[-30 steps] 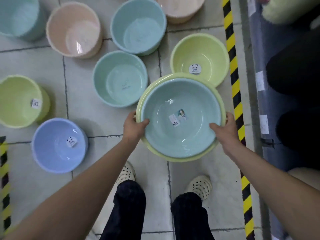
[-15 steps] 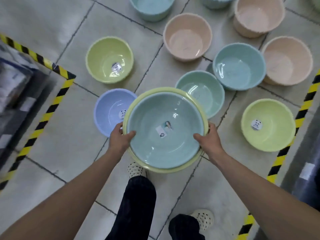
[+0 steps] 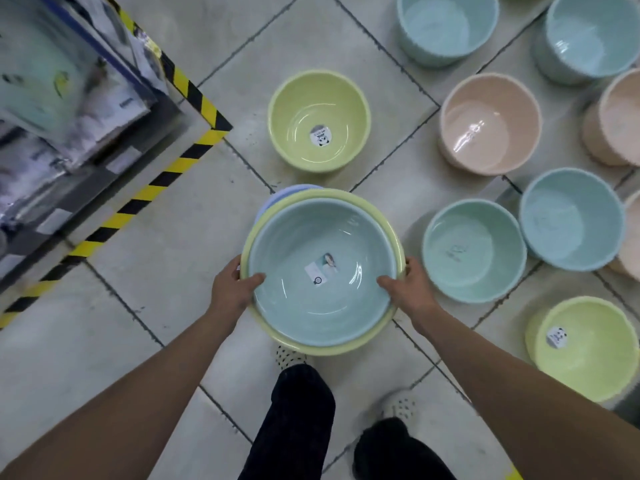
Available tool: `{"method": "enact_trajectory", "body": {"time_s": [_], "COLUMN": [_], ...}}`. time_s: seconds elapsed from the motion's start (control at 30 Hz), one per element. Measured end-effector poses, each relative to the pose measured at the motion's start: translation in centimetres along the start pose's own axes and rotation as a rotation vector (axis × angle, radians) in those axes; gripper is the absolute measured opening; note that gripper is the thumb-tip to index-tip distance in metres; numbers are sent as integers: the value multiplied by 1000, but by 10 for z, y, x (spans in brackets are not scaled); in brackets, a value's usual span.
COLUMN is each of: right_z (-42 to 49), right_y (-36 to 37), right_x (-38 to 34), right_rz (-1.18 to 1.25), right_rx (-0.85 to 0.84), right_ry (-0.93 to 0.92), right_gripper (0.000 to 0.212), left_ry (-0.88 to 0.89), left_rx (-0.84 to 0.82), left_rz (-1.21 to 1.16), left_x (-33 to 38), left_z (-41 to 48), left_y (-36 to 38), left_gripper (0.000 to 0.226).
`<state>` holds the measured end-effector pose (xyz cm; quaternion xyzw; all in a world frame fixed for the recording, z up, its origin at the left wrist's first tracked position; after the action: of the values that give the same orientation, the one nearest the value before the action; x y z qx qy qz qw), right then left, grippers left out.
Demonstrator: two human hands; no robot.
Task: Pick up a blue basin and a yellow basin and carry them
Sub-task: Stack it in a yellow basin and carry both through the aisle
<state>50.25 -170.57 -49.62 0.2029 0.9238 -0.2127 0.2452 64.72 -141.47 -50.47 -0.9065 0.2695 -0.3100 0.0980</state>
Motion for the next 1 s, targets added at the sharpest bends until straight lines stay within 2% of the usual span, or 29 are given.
{"method": "enact_trajectory", "body": {"time_s": [0.23,0.47,0.67,0.77,0.9,1.0], "right_z": [73,146,181,192,204,213], "right_y": [35,69,87,96,104,107], "right_x": [-7,4,20,28,38,48], "right_rz": [-94,-245,-384,-372,-336,-303], "right_rx": [-34,-51,-33,-32,-44,-64], "right_ry": [5,-13,-38,-48,-49,-8], "right_gripper": [50,55,52,49,55,63], "left_ry": [24,24,6,-19,-40,-21], "left_rx": [38,127,164,164,169,175], "left_rz": [-3,55,143,140,119,141], "left_x": [-10,-34,-59,-70,-77,-82], "left_z": [75,146,180,191,204,213], "left_y": [9,34,46,48,53,57], "left_gripper": [45,37,49,45,52,47]}}
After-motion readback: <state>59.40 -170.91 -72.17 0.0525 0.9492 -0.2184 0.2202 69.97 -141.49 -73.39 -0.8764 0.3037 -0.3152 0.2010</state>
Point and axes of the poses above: each hand's wrist, its own z-axis towards the middle knuckle, its own y-axis out of the palm, x = y × z, the point moved 2 cm from there along z, towards the middle knuckle, and after that the axes turned 7 degrees about z, right-handed, at the moved point
